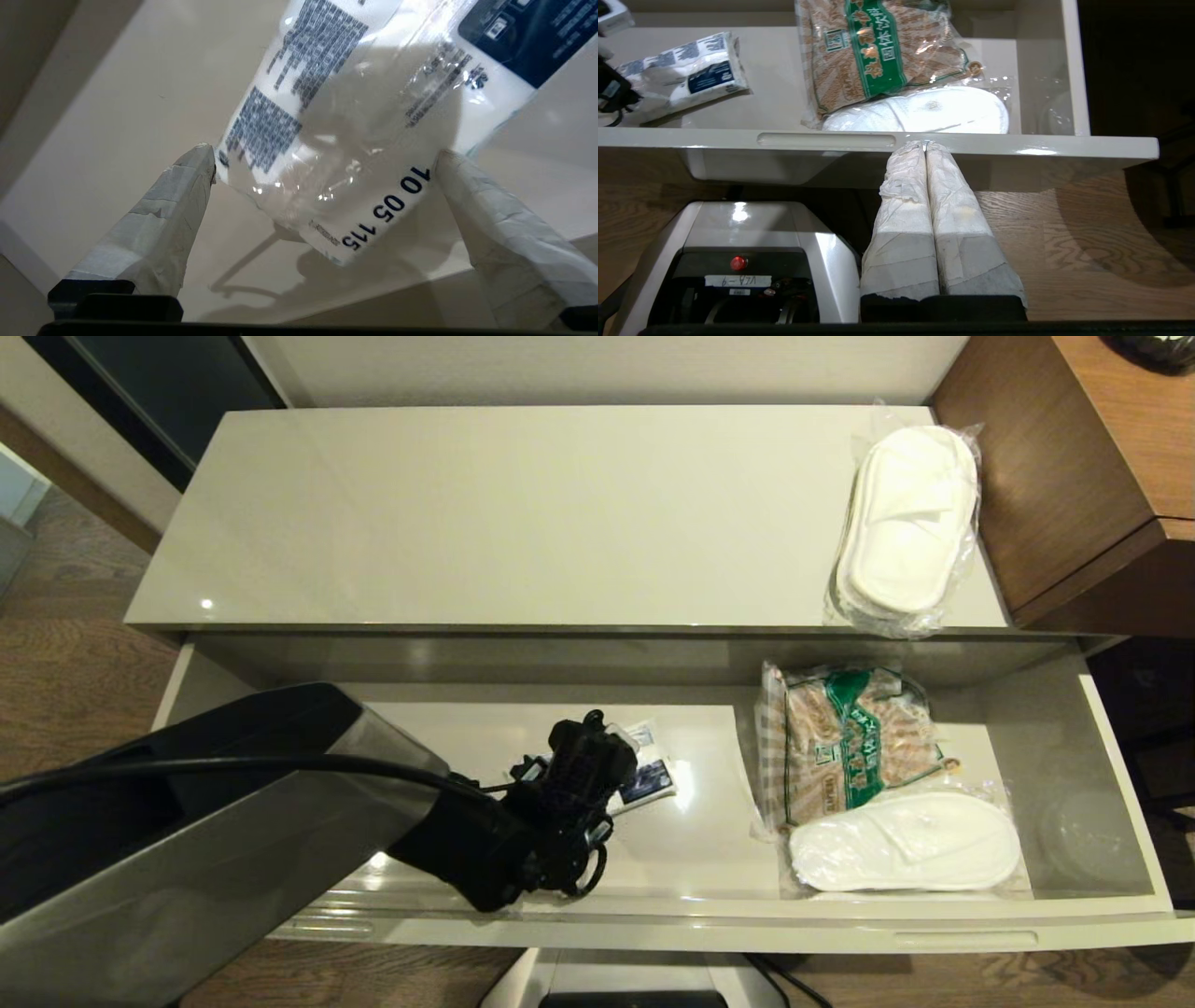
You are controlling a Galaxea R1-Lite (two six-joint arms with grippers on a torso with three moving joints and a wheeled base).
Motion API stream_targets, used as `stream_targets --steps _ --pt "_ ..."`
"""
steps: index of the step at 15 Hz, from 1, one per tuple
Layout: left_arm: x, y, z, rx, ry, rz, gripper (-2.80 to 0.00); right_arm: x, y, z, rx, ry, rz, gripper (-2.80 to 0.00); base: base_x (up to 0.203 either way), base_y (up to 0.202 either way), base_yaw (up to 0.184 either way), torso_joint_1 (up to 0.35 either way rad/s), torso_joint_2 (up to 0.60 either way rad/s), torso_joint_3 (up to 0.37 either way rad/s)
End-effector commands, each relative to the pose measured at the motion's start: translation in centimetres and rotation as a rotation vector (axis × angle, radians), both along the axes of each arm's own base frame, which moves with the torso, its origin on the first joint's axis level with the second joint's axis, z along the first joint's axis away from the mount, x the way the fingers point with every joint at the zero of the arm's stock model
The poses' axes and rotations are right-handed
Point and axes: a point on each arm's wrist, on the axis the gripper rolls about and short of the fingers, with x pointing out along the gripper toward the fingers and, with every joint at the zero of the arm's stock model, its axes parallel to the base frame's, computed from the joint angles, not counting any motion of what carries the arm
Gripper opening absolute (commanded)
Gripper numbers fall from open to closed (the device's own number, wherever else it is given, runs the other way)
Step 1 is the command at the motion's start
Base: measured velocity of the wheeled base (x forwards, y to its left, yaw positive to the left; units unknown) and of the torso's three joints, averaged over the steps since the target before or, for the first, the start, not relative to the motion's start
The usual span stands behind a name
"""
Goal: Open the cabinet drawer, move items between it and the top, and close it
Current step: Take out the tissue from the drawer
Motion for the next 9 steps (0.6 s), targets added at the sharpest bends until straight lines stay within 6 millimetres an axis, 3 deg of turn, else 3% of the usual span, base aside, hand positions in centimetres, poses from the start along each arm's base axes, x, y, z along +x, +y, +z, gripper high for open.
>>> stream_targets --steps 1,9 --pt "0.7 -0.3 -0.1 0.003 -0.043 -0.013 0.0 -0.1 0.0 0.0 0.0 -0.015 0.001 -2.8 0.0 0.0 0.0 0.0 0.0 0.0" --pt "2.0 -1.6 -0.3 0.008 -0.08 -0.038 0.0 -0.1 0.0 0.0 0.0 -0.015 0.001 -2.8 0.0 0.0 0.0 0.0 0.0 0.0"
